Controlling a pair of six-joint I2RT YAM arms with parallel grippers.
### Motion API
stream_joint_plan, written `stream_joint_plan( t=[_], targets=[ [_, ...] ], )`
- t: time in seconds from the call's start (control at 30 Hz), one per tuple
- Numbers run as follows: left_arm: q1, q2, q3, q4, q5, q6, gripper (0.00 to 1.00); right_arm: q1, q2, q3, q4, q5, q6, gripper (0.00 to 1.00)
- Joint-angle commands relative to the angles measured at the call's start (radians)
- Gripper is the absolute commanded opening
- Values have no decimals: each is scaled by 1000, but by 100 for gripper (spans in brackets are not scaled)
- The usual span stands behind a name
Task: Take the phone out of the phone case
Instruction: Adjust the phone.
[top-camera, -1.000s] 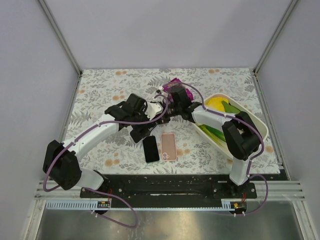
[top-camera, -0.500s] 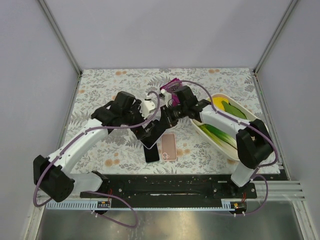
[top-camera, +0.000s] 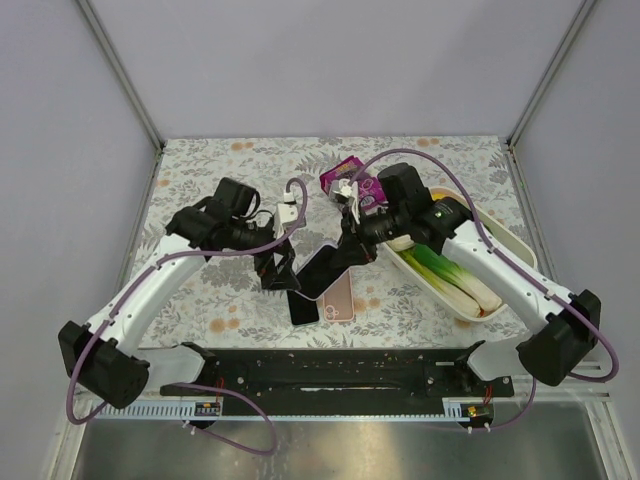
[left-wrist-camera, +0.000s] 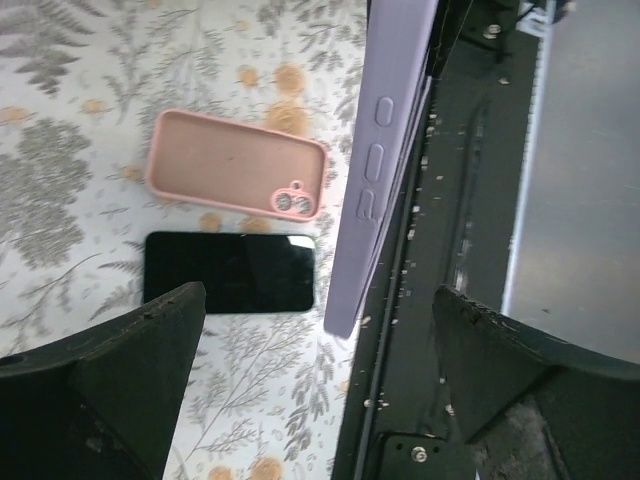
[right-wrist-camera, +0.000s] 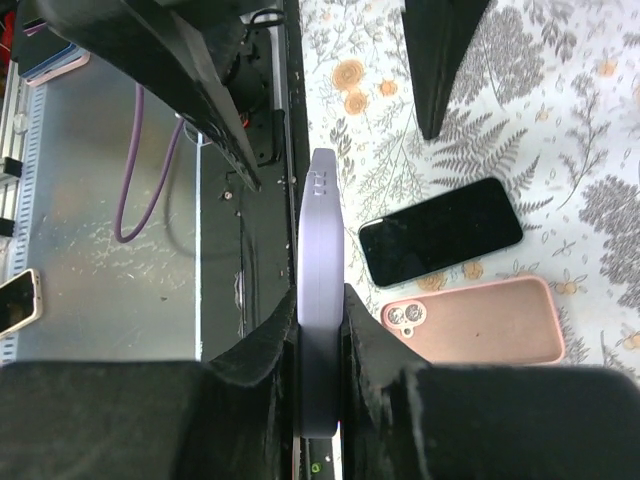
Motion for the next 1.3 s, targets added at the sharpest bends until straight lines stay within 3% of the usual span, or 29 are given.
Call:
stream_joint_plan(
  t=[0.0,0.13,0.47,0.7,0.9,0.97,1.03,1.1,1.17,1.27],
  targets=[
    [-12,40,60,-30,167,27,99,22,-34,96,-2,-23,-65,0],
    [-25,60,51,-8,173,11,97,24,-19,125,49,-4,-30,0],
    [-25,14,-24,124,177,-46,65,25,4,144,155,0,76,0],
    [-20,-49,-98,191,169,-52,64,25,0,144,173,11,96,0],
    [-14,-72,-115,196,163,-52,52,24,-6,139,173,13,91,0],
    [-12,-70,-113,196,169,-52,44,22,-6,141,175,5,94,0],
    [-12,-67,-109,196,177,-55,20,24,-6,138,184,2,103,0],
    [-12,-60,-105,196,183,-57,6,24,-8,139,187,4,105,0],
    [-12,-58,-104,188,189,-52,0,22,-8,141,190,7,106,0],
    [-12,-57,-105,176,209,-43,0,22,-8,139,201,20,106,0]
  ],
)
